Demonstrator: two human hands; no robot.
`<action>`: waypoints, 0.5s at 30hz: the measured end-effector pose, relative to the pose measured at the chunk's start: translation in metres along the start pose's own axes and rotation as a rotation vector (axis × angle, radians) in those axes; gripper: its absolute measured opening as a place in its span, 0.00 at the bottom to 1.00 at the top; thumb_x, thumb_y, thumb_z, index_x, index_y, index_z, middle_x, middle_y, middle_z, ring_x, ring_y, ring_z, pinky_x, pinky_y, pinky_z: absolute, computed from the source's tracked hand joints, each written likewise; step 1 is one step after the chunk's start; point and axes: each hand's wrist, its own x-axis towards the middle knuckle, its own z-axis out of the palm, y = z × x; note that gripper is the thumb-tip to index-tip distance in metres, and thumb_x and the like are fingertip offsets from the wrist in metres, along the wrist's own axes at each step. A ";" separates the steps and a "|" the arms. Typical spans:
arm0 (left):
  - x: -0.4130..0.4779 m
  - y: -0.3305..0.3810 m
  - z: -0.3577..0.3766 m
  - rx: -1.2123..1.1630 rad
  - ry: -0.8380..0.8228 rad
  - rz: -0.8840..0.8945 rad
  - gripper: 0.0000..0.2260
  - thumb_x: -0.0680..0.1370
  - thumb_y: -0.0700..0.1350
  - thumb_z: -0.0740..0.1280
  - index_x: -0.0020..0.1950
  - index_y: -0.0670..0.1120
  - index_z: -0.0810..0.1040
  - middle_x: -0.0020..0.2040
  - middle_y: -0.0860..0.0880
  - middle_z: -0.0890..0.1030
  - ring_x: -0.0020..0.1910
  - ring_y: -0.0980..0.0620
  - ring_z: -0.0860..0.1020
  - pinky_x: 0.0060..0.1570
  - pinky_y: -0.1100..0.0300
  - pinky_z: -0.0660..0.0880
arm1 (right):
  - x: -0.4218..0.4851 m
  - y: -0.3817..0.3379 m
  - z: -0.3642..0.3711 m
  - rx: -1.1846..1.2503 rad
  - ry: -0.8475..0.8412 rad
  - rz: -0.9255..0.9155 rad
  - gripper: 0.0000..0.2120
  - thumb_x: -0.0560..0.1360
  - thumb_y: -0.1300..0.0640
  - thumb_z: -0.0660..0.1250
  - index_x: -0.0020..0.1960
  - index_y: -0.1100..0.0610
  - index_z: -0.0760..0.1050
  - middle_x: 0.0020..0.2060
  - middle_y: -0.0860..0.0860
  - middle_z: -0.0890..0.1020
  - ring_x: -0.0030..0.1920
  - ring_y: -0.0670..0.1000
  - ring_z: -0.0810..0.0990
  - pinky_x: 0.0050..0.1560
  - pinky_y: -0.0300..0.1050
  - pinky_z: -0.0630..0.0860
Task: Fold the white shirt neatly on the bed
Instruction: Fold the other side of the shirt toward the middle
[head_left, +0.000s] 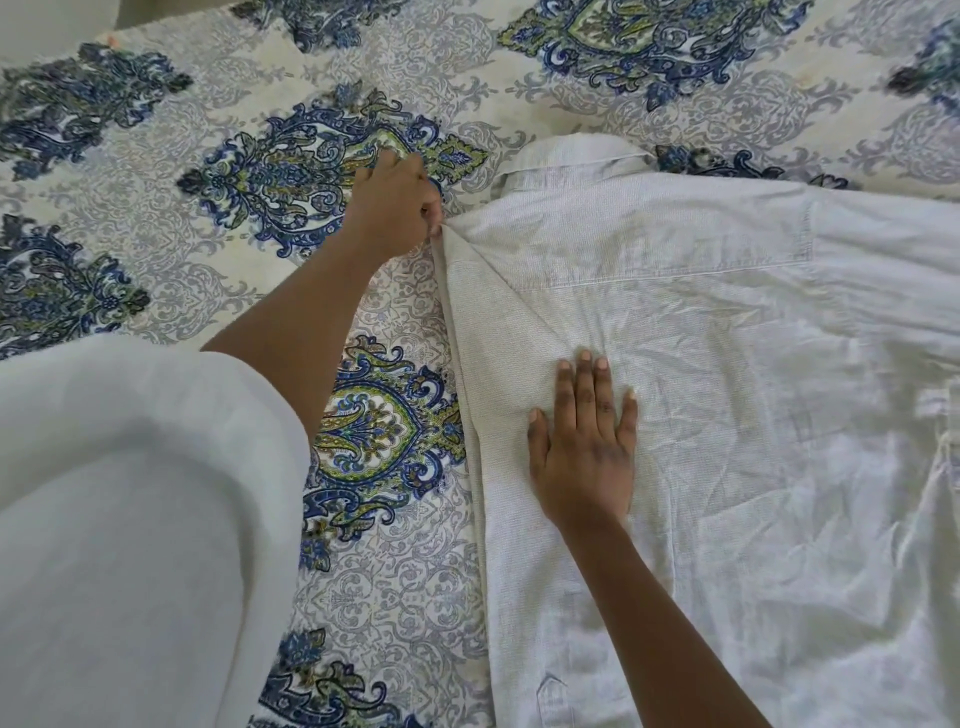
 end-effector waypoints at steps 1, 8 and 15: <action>-0.001 -0.001 -0.002 -0.002 0.041 -0.012 0.07 0.76 0.41 0.64 0.47 0.42 0.81 0.57 0.41 0.73 0.61 0.41 0.68 0.61 0.44 0.65 | 0.000 0.000 0.000 0.001 -0.001 -0.002 0.27 0.79 0.47 0.51 0.73 0.60 0.60 0.74 0.56 0.62 0.75 0.54 0.57 0.73 0.55 0.49; -0.034 0.007 0.005 -0.371 0.567 -0.294 0.09 0.77 0.36 0.56 0.48 0.39 0.76 0.51 0.41 0.77 0.46 0.52 0.71 0.48 0.60 0.69 | 0.001 -0.001 0.001 -0.007 -0.038 0.002 0.27 0.79 0.47 0.50 0.73 0.60 0.60 0.74 0.57 0.61 0.75 0.54 0.57 0.73 0.55 0.49; -0.119 0.060 0.062 -0.023 -0.062 0.197 0.24 0.82 0.51 0.48 0.77 0.49 0.48 0.78 0.51 0.47 0.77 0.52 0.45 0.74 0.47 0.42 | 0.005 -0.020 -0.009 0.077 -0.088 -0.046 0.28 0.78 0.48 0.44 0.74 0.61 0.55 0.75 0.58 0.56 0.76 0.54 0.49 0.74 0.57 0.44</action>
